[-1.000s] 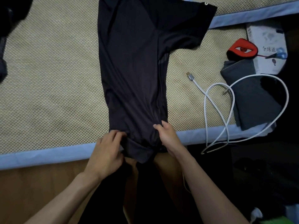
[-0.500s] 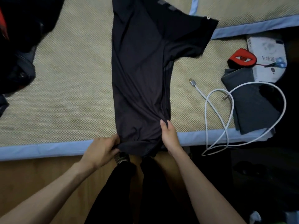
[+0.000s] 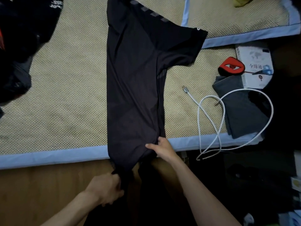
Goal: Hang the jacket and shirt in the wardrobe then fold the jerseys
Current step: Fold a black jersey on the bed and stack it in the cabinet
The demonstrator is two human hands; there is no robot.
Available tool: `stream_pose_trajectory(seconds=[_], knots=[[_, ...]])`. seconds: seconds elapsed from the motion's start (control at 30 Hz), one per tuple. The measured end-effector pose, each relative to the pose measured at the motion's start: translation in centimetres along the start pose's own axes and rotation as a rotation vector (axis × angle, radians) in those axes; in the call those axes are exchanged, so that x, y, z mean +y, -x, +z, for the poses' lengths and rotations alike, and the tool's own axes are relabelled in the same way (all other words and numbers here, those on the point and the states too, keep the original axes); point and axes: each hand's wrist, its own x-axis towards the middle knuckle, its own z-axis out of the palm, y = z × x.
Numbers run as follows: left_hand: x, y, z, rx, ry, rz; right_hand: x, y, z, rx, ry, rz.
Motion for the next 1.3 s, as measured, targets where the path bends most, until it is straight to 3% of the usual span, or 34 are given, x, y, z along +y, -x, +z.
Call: stream_pose_trajectory(seconds=[0.23,0.33,0.43,0.57,0.63,0.8,1.13,1.3], knots=[[3.1,-4.6,-8.0,0.464,-0.005,-0.006,0.7,1.0,-2.3,-0.157,0.191,0.046],[4.7,-7.0,-10.8,0.563,0.15,0.048,1.0,1.4,-2.9,-0.241,0.267,0.051],[6.8,-9.6,-12.2,0.637,0.157,0.147,1.5,1.4,-3.5,-0.244,0.429,0.095],[8.6,-12.1,-13.6,0.628,-0.13,0.219,1.2,1.5,-3.8,-0.268,0.504,0.268],[8.6,-12.9,-15.0,0.647,-0.257,0.21,0.4,1.5,-3.7,-0.22,0.589,0.202],[6.9,-13.0,-19.6,0.661,-0.486,0.247,-0.4,0.5,-3.1,0.141,0.608,-0.084],[7.2,-12.9,-21.9,0.607,-0.709,0.333,-0.4,0.2,-3.3,-0.003,0.646,-0.076],[7.9,-12.9,-23.5,0.603,-0.74,0.269,-1.1,-0.3,-3.0,0.19,0.631,-0.234]])
